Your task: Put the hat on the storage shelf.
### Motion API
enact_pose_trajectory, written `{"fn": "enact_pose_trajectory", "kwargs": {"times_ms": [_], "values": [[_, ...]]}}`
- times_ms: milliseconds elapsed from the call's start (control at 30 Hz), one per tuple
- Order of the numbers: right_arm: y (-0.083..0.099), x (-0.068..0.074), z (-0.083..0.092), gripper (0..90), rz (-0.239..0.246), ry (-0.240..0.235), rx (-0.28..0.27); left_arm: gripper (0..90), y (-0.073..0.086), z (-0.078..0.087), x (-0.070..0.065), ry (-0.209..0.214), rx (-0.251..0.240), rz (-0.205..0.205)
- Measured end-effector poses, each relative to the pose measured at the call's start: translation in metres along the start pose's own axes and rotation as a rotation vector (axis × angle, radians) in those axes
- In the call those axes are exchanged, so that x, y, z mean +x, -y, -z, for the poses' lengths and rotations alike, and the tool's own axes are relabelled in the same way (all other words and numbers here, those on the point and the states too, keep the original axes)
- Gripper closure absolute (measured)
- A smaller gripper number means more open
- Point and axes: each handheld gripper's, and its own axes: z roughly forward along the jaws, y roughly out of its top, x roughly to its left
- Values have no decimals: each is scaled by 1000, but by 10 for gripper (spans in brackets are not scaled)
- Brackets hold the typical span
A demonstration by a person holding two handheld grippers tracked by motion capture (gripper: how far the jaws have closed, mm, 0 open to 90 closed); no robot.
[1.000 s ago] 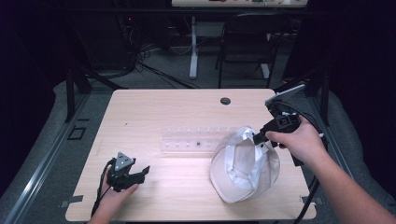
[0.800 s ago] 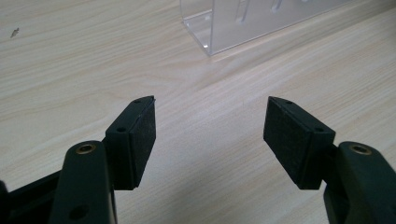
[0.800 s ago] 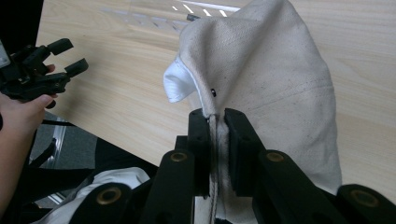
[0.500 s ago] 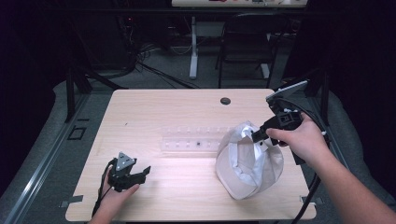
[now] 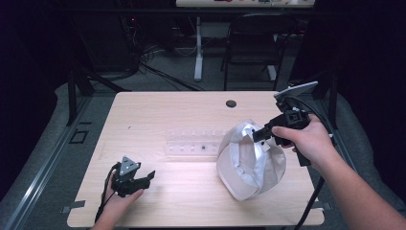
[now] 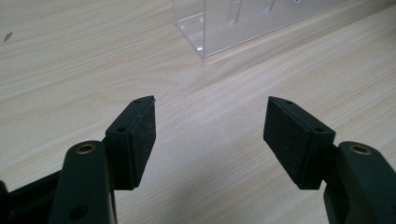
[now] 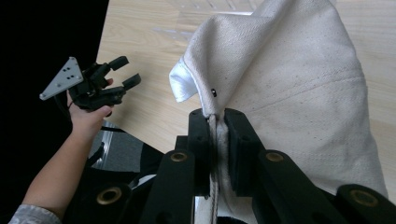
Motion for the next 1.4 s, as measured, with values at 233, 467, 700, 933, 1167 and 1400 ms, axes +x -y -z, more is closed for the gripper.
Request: {"fn": "enact_pose_trajectory", "kwargs": {"times_ms": [233,467,700,933,1167,1400], "values": [[-4,11,2,816,16,-15,-16,344,-1,1,-2,-1,-12,0],[-11,16,1,816,1,-51,-27,344,-6,4,-7,13,-28,-7],[-17,18,1,816,-3,-80,-36,351,-10,7,-11,27,-47,-10],[-25,24,3,816,0,-121,-53,361,-20,12,-19,65,-76,-7],[-32,31,3,817,-13,-118,-65,361,-34,19,-35,117,-120,-21],[-41,40,-3,817,-10,-99,-45,376,-45,16,-52,163,-120,-53]]}}
